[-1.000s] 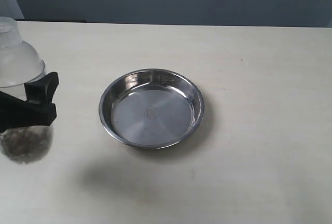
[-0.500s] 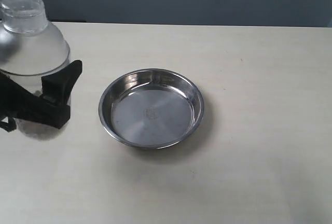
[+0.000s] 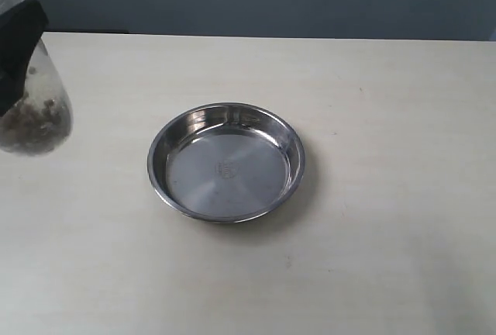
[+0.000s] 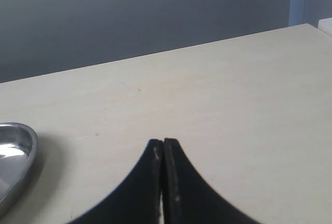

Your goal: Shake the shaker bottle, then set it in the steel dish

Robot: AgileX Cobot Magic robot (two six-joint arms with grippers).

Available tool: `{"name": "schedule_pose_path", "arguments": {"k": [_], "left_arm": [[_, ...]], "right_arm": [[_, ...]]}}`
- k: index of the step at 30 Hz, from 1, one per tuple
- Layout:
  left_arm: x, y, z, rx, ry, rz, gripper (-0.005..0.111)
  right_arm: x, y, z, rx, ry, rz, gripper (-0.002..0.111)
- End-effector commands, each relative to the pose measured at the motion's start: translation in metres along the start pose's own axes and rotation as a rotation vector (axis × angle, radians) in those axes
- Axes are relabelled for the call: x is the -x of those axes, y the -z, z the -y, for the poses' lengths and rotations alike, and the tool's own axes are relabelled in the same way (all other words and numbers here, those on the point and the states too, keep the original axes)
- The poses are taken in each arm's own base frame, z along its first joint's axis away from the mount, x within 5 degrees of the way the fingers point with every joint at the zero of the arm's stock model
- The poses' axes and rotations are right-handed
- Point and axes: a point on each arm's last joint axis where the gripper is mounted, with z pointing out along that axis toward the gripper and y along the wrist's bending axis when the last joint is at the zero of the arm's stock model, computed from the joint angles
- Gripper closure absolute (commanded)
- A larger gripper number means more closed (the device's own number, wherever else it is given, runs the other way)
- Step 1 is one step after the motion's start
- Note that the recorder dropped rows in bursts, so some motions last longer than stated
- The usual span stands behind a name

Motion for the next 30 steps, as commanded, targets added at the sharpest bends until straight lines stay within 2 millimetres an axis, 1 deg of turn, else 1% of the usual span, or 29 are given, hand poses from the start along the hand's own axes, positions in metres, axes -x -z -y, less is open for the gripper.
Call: {"name": "schedule_pose_path", "arguments": {"k": [1,5,10,13,16,19,25,30], "left_arm": [[0.011,0.014,0.0,-0.03,-0.026,0.026,0.107],[0.006,0.02,0.006,-0.098,-0.052,-0.057,0.107],[0.006,0.028,0.014,-0.189,-0.115,-0.062,0.107],[0.005,0.03,0.018,-0.221,-0.112,-0.073,0.107],[0.007,0.029,0.017,-0.211,-0.039,-0.065,0.107],[0.009,0.028,0.012,-0.164,0.03,-0.051,0.107],[0.005,0.028,0.009,-0.134,0.033,-0.088,0.107],[0.014,0.027,0.001,-0.061,0.041,0.014,0.107]], "right_arm": [[0.001,0.0,0.0,-0.003,-0.001,0.013,0.109],[0.001,0.0,0.0,-0.003,-0.001,0.013,0.109],[0.001,0.0,0.0,-0.003,-0.001,0.013,0.109],[0.001,0.0,0.0,-0.004,0.002,0.013,0.109],[0.001,0.0,0.0,-0.004,0.002,0.013,0.109],[0.001,0.0,0.0,-0.004,0.002,0.013,0.109],[0.001,0.0,0.0,-0.004,0.002,0.013,0.109],[0.001,0.0,0.0,-0.004,0.002,0.013,0.109]]}}
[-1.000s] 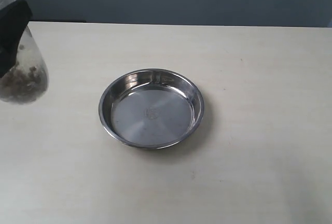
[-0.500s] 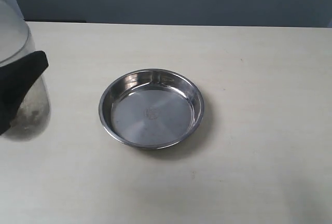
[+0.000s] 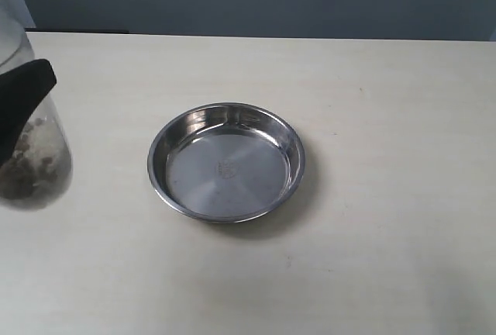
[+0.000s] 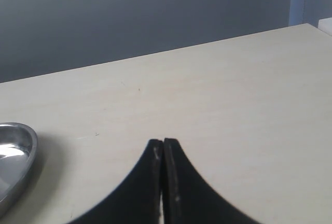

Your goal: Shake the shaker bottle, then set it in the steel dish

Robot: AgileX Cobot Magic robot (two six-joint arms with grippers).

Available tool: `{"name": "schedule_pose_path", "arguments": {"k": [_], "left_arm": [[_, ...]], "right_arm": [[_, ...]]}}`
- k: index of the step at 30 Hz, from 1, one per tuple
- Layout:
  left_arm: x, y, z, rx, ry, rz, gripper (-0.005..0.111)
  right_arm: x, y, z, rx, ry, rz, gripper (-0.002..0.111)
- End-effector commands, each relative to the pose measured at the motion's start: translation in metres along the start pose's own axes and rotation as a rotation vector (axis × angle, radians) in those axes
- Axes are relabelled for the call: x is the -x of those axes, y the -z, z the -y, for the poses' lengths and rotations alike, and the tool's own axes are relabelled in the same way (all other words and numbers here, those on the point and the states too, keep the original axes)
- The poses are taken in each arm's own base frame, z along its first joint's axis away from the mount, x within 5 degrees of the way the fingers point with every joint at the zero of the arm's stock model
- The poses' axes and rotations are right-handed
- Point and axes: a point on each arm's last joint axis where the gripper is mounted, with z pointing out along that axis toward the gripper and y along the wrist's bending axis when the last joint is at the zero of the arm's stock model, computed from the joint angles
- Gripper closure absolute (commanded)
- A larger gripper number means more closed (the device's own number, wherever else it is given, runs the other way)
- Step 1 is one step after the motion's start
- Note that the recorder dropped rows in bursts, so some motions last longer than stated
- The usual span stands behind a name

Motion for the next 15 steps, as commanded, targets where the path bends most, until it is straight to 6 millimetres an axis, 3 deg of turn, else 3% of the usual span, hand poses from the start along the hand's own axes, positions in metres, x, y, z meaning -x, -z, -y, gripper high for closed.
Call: {"name": "schedule_pose_path", "arguments": {"k": [1,5,9,11,13,15], "left_arm": [[0.017,0.003,-0.008,0.08,0.014,0.147,0.107],[0.004,-0.004,-0.013,0.112,0.013,0.017,0.107],[-0.037,-0.02,-0.023,0.158,0.108,-0.317,0.107],[-0.053,-0.029,-0.036,0.252,0.191,-0.375,0.107],[-0.05,-0.036,-0.046,0.318,0.257,-0.351,0.107],[-0.025,-0.046,-0.051,0.328,0.208,-0.267,0.107]], "right_arm": [[0.001,0.0,0.0,-0.004,0.002,0.013,0.109],[0.001,0.0,0.0,-0.004,0.002,0.013,0.109],[0.001,0.0,0.0,-0.004,0.002,0.013,0.109],[0.001,0.0,0.0,-0.004,0.002,0.013,0.109],[0.001,0.0,0.0,-0.004,0.002,0.013,0.109],[0.001,0.0,0.0,-0.004,0.002,0.013,0.109]]}}
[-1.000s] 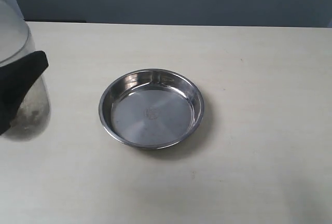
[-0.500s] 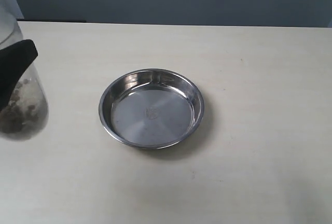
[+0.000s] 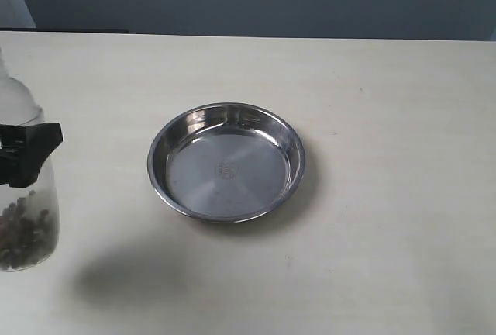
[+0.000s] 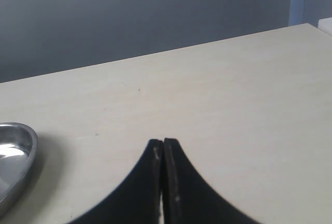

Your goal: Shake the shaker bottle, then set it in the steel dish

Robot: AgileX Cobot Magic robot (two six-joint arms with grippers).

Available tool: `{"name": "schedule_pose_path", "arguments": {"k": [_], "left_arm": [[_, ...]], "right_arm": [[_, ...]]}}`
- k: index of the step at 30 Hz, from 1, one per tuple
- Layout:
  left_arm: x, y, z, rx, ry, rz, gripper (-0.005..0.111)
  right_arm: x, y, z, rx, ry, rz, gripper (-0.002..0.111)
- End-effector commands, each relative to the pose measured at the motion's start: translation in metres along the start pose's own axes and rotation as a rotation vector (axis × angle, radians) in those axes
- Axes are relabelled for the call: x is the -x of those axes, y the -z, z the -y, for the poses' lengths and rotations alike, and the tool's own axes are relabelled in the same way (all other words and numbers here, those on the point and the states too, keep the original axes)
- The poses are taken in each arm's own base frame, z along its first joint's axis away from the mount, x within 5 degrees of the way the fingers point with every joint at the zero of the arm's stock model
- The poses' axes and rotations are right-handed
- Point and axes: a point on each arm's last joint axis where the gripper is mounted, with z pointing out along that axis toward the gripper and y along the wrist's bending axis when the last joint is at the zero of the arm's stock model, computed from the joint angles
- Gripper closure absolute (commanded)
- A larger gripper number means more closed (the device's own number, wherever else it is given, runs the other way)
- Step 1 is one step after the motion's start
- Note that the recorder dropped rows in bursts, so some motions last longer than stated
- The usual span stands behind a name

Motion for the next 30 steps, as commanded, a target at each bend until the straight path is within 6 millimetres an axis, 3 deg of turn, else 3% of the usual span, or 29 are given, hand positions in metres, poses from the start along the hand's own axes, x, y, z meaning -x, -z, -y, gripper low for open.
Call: {"name": "schedule_pose_path", "arguments": {"k": [1,3,5,9,11,13,15,17,18,19,21,22,23,25,28,29,30], "left_arm": [[0.056,0.001,-0.002,0.064,-0.014,0.216,0.107],[0.085,0.009,0.001,0.076,-0.103,0.33,0.107],[0.092,0.009,0.001,0.081,-0.1,0.338,0.107],[0.054,-0.024,-0.014,0.115,-0.032,0.096,0.107],[0.044,-0.037,-0.022,0.157,0.085,0.069,0.107],[0.062,-0.036,-0.022,0.171,0.095,0.159,0.107],[0.096,-0.023,-0.016,0.161,-0.013,0.303,0.107],[0.109,-0.013,-0.01,0.148,-0.118,0.337,0.107],[0.101,-0.018,-0.011,0.138,-0.117,0.282,0.107],[0.071,-0.037,-0.017,0.146,-0.069,0.149,0.107],[0.062,-0.045,-0.019,0.154,0.056,0.125,0.107],[0.076,-0.037,-0.014,0.134,0.028,0.183,0.107],[0.116,-0.004,0.003,0.093,-0.09,0.409,0.107],[0.131,0.028,0.016,0.06,-0.244,0.553,0.107],[0.075,-0.014,-0.006,0.125,-0.099,0.348,0.107],[0.065,-0.022,-0.012,0.161,-0.004,0.348,0.107],[0.072,-0.021,-0.01,0.155,-0.017,0.391,0.107]], "right_arm": [[0.001,0.0,0.0,-0.004,0.002,0.013,0.109],[0.001,0.0,0.0,-0.004,0.002,0.013,0.109],[0.001,0.0,0.0,-0.004,0.002,0.013,0.109],[0.001,0.0,0.0,-0.004,0.002,0.013,0.109],[0.001,0.0,0.0,-0.003,0.0,0.013,0.109],[0.001,0.0,0.0,-0.003,0.0,0.013,0.109],[0.001,0.0,0.0,-0.003,0.0,0.013,0.109],[0.001,0.0,0.0,-0.003,0.0,0.013,0.109],[0.001,0.0,0.0,-0.003,0.0,0.013,0.109],[0.001,0.0,0.0,-0.003,0.0,0.013,0.109],[0.001,0.0,0.0,-0.003,0.0,0.013,0.109],[0.001,0.0,0.0,-0.003,0.0,0.013,0.109],[0.001,0.0,0.0,-0.003,0.0,0.013,0.109],[0.001,0.0,0.0,-0.004,0.002,0.013,0.109],[0.001,0.0,0.0,-0.004,0.002,0.013,0.109],[0.001,0.0,0.0,-0.004,0.002,0.013,0.109],[0.001,0.0,0.0,-0.004,0.002,0.013,0.109]]}}
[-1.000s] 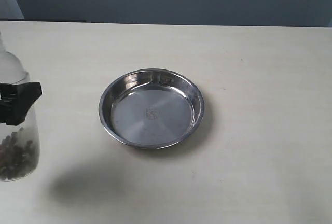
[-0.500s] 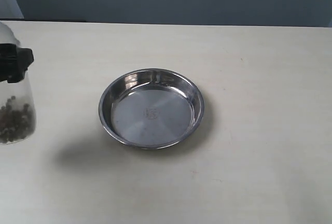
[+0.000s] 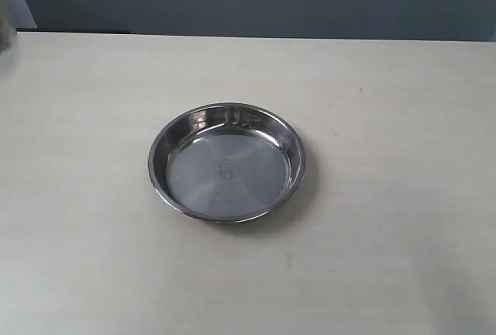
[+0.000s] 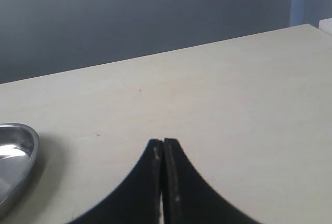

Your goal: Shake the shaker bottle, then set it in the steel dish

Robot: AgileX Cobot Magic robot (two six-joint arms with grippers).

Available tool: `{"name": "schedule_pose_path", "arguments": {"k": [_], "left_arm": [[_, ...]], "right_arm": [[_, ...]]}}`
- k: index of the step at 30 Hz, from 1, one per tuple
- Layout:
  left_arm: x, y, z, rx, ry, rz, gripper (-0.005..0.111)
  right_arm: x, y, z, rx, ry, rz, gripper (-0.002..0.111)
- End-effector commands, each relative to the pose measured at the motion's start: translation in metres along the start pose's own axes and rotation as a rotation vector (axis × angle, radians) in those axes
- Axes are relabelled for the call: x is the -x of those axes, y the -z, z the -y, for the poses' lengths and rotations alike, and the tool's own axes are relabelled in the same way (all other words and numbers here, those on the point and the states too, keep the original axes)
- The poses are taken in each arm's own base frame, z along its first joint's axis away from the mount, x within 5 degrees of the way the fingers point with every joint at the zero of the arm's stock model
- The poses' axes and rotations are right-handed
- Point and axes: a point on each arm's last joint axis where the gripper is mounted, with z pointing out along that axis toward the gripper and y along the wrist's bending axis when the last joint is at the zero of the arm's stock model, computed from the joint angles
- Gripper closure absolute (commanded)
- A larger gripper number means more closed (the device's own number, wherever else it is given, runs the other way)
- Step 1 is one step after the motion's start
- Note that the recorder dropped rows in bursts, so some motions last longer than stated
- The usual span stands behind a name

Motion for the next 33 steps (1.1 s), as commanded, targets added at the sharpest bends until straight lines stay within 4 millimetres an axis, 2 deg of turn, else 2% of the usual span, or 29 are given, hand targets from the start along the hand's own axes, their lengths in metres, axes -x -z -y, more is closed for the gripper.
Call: {"name": "schedule_pose_path", "arguments": {"k": [1,4,5,6,9,10,11,12,15,16,18,20,21,22,23,25,26,27,28,29,31,33], "left_arm": [[-0.02,-0.006,0.001,0.023,0.049,-0.014,0.107],[0.033,0.005,0.005,-0.026,-0.037,0.183,0.107],[0.035,0.006,0.006,-0.041,-0.036,0.143,0.107],[0.024,0.002,0.007,-0.055,-0.052,0.047,0.107],[-0.037,-0.017,0.007,-0.057,-0.043,-0.239,0.107],[-0.042,-0.021,0.007,-0.042,0.011,-0.252,0.107],[-0.036,-0.023,0.007,-0.038,0.052,-0.235,0.107],[-0.021,-0.022,0.009,-0.054,0.046,-0.182,0.107],[0.041,-0.007,0.013,-0.097,-0.045,0.046,0.107],[0.051,0.0,0.013,-0.105,-0.06,0.066,0.107],[0.013,-0.008,0.009,-0.096,-0.107,-0.112,0.107],[-0.027,-0.02,0.004,-0.049,0.002,-0.254,0.107],[-0.033,-0.022,0.002,-0.025,0.074,-0.271,0.107],[-0.028,-0.022,0.004,-0.03,0.094,-0.259,0.107],[-0.016,-0.02,0.007,-0.047,0.094,-0.209,0.107],[0.031,-0.006,0.012,-0.09,0.041,-0.008,0.107],[0.05,0.002,0.013,-0.104,-0.002,0.065,0.107],[0.058,0.009,0.014,-0.114,-0.031,0.096,0.107],[0.054,0.011,0.013,-0.119,-0.054,0.07,0.107],[0.041,0.007,0.013,-0.115,-0.068,0.007,0.107],[-0.007,-0.007,0.006,-0.073,-0.015,-0.177,0.107],[-0.029,-0.015,0.002,-0.028,0.094,-0.254,0.107]], "right_arm": [[0.001,0.0,0.0,-0.004,0.005,0.013,0.109],[0.001,0.0,0.0,-0.003,0.003,0.013,0.109],[0.001,0.0,0.0,-0.003,0.003,0.013,0.109],[0.001,0.0,0.0,-0.003,0.003,0.013,0.109],[0.001,0.0,0.0,-0.003,0.003,0.013,0.109],[0.001,0.0,0.0,-0.003,0.001,0.013,0.109],[0.001,0.0,0.0,-0.003,0.001,0.013,0.109],[0.001,0.0,0.0,-0.002,-0.001,0.013,0.109],[0.001,0.0,0.0,-0.001,-0.004,0.013,0.109],[0.001,0.0,0.0,-0.001,-0.004,0.013,0.109],[0.001,0.0,0.0,-0.001,-0.004,0.013,0.109],[0.001,0.0,0.0,-0.001,-0.004,0.013,0.109],[0.001,0.0,0.0,-0.001,-0.004,0.013,0.109],[0.001,0.0,0.0,-0.001,-0.004,0.013,0.109],[0.001,0.0,0.0,-0.001,-0.004,0.013,0.109],[0.001,0.0,0.0,-0.001,-0.004,0.013,0.109],[0.001,0.0,0.0,-0.001,-0.004,0.013,0.109],[0.001,0.0,0.0,-0.001,-0.004,0.013,0.109],[0.001,0.0,0.0,-0.001,-0.004,0.013,0.109],[0.001,0.0,0.0,-0.001,-0.004,0.013,0.109],[0.001,0.0,0.0,-0.001,-0.004,0.013,0.109],[0.001,0.0,0.0,-0.001,-0.004,0.013,0.109]]}}
